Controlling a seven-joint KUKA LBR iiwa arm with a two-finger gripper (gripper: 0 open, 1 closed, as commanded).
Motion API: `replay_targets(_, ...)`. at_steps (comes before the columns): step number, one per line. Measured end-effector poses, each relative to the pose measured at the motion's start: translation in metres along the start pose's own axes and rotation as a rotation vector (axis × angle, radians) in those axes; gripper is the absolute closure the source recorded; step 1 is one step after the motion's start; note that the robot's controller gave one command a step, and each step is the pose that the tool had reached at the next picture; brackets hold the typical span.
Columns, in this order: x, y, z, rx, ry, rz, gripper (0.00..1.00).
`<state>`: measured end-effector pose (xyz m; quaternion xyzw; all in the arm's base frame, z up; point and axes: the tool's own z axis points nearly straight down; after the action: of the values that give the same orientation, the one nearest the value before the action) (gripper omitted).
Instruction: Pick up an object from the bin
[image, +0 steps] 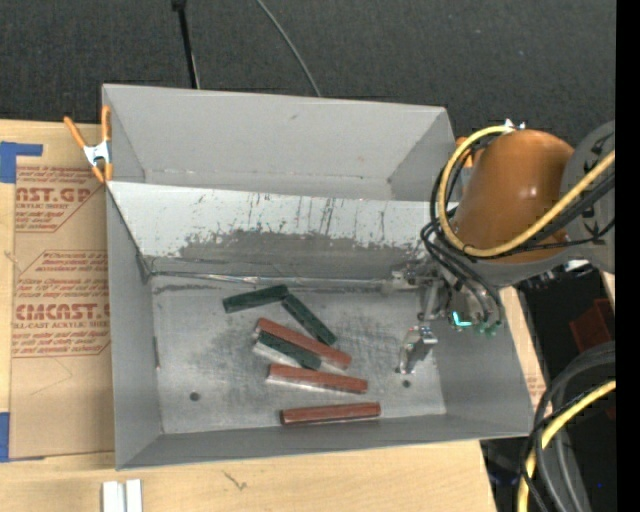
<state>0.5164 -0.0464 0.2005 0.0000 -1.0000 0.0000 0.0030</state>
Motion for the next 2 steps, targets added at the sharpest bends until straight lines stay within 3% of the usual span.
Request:
replay_targets(1,-0.002,0.000,-0.003,0.001,-0.007,-0.001,0.00)
replay_targets(2,0.011,0.042,0.077,0.001,-0.011,-0.073,0.00)
